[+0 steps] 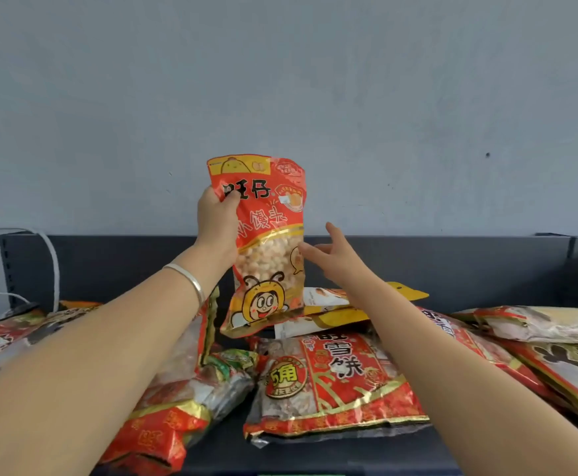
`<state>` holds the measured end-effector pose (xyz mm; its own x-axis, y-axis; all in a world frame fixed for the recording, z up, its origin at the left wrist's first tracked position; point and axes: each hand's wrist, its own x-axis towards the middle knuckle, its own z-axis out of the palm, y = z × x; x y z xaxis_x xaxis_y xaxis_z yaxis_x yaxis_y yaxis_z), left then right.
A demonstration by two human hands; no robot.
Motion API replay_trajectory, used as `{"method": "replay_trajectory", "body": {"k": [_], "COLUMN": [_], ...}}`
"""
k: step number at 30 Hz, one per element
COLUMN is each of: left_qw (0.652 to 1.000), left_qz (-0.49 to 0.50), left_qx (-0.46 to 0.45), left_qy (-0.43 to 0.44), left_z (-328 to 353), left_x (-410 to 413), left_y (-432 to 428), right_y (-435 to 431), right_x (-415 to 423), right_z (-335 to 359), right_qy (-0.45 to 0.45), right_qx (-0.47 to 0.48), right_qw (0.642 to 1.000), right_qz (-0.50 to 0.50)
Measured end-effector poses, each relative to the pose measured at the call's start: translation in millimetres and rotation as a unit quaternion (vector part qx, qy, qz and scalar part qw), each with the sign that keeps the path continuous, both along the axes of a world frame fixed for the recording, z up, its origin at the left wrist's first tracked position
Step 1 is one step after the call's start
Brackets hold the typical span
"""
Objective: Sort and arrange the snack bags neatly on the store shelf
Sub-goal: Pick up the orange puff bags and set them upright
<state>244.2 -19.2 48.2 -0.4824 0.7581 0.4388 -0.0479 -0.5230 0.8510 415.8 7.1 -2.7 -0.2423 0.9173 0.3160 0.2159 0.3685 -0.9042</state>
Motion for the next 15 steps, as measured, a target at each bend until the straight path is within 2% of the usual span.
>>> {"method": "replay_trajectory", "body": {"k": [9, 13, 15], "left_qw": [0.996, 0.996, 0.999], "left_qz": [0.061, 0.056, 0.034], "left_qx": [0.033, 0.012, -0.018], "left_qy": [-0.055, -0.07, -0.036], "left_z": [-5, -2, 1], "left_x": [0, -15, -28], "left_y": [-23, -29, -34], "right_y": [-9, -15, -16], "right_x": [-2, -21, -28], "right_z": [-11, -1, 6], "right_qy": [0.047, 0.091, 0.117], "right_qx": [-0.054, -0.034, -0.032], "right_qw": [0.981, 0.981, 0.98], "right_qz": [0.18, 0.168, 0.157]}}
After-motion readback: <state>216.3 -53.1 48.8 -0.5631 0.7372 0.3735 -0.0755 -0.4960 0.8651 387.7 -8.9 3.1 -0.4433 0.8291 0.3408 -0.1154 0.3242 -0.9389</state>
